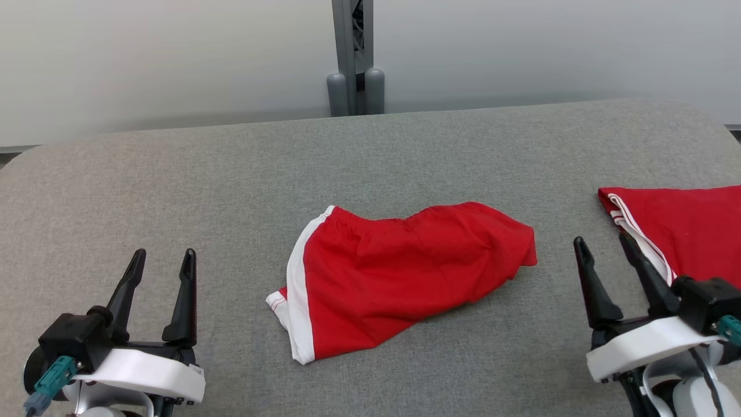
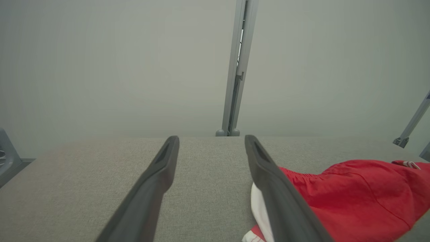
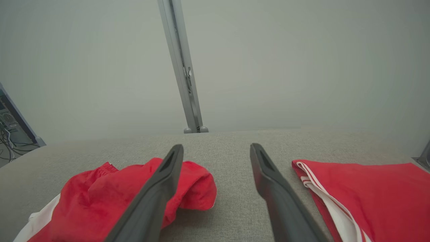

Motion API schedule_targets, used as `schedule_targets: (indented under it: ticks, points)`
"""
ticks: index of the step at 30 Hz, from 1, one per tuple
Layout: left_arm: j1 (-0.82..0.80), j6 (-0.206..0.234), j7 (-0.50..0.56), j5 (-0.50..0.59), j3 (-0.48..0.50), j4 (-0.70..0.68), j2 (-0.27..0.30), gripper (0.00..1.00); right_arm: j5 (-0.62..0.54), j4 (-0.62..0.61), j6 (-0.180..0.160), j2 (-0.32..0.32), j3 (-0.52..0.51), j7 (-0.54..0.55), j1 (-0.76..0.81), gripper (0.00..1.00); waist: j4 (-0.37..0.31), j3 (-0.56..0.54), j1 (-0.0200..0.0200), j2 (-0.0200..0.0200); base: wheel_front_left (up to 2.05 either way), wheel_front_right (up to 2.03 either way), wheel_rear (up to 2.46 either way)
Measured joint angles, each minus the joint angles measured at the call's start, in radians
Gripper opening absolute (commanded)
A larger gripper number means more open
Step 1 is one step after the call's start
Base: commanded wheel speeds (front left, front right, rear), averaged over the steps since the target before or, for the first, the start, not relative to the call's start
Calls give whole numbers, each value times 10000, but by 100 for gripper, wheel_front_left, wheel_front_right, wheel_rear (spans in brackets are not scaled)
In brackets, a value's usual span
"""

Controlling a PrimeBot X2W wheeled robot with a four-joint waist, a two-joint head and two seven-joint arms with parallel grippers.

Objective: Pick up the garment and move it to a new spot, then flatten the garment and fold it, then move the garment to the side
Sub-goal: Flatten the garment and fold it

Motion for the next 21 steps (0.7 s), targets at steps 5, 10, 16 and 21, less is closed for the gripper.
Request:
schedule_targets:
  ticks: [5,10,16,21]
  points:
    - [-305,-104,-4,13,-171,107,-61,100,282,272,0,-589,-251,90,-816,100,340,89,0,0,0,0,0]
    - [-662,-293,-61,31,-435,282,-280,100,1147,909,0,-1277,35,422,-2428,100,928,244,0,0,0,0,0]
    - [-1238,-671,-192,104,-993,629,-721,100,2393,2209,0,-2309,1918,1375,-4501,100,1970,512,0,0,0,0,0]
    - [-1684,-1016,-355,127,-1313,1133,-1068,100,3877,3252,0,-3001,4378,2537,-5866,100,2931,823,0,0,0,0,0]
